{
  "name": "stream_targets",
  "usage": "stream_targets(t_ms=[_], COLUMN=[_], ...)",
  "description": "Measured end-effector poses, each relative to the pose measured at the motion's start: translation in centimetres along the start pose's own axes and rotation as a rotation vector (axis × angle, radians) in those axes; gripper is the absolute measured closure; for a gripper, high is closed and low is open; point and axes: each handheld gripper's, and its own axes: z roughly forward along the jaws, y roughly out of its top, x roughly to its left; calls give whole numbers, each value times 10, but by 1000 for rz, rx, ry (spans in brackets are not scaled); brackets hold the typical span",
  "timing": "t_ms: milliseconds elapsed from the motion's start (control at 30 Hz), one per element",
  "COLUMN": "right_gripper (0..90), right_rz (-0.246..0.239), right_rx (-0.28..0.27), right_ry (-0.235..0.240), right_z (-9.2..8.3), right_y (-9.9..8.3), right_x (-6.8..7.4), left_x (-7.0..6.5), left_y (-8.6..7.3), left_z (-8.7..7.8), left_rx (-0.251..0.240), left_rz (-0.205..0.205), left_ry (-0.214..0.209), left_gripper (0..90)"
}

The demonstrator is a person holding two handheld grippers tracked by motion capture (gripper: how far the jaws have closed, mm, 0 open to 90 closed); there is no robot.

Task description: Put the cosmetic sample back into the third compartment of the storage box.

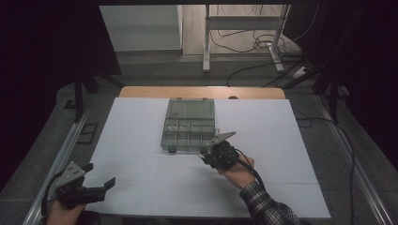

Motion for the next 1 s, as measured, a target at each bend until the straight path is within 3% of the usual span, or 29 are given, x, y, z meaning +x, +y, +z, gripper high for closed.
stream_targets(t_ms=[533,1000], right_gripper=[809,809], right_rz=[30,39], right_rx=[-28,-53], right_ry=[-13,-51], right_z=[-1,4], right_y=[13,29], right_x=[-14,-29], left_x=[0,1], left_y=[0,0], left_z=[0,0], left_rx=[3,4], left_rz=[0,-2], left_ry=[-3,-6], left_gripper=[21,21])
